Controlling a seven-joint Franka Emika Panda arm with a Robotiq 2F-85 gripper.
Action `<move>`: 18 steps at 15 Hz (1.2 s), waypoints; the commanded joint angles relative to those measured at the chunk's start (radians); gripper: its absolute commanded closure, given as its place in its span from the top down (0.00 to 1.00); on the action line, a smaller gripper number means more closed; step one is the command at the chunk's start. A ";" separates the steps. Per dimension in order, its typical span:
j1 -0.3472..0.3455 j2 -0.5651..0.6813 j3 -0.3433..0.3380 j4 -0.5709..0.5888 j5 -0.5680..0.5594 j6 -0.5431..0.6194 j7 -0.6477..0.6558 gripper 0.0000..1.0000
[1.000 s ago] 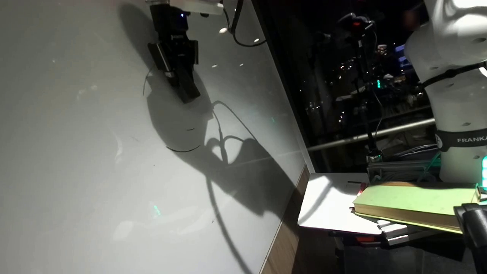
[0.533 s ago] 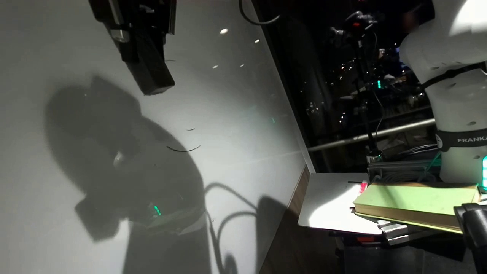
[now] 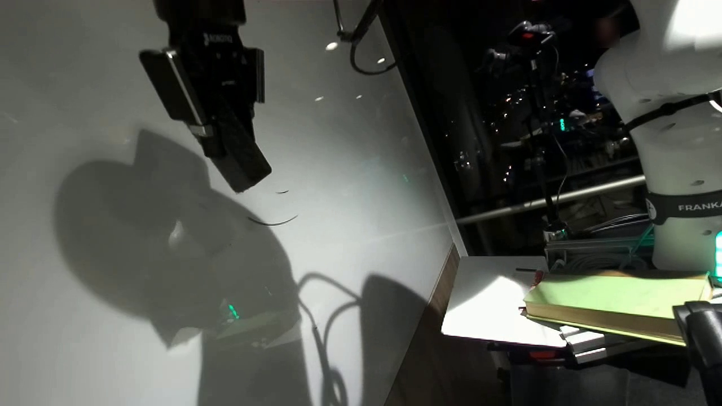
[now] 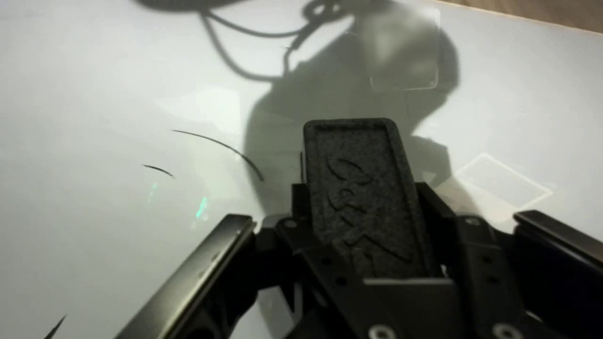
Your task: Use the duster to rub the smiley face off of the board
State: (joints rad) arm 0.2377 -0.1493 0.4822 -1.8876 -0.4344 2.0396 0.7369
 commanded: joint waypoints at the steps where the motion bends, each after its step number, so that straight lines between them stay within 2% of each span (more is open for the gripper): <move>1: -0.020 0.066 -0.069 0.082 -0.049 -0.013 -0.032 0.31; 4: -0.023 0.105 -0.113 0.134 -0.071 -0.001 -0.041 0.31; 9: -0.012 0.144 -0.149 0.179 -0.101 0.030 -0.032 0.31; 13: -0.012 0.137 -0.162 0.179 -0.114 0.029 -0.030 0.31; 18: -0.047 0.088 -0.209 0.152 -0.099 0.040 -0.061 0.31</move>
State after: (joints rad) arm 0.2161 -0.0413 0.3279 -1.7491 -0.5069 2.0514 0.7045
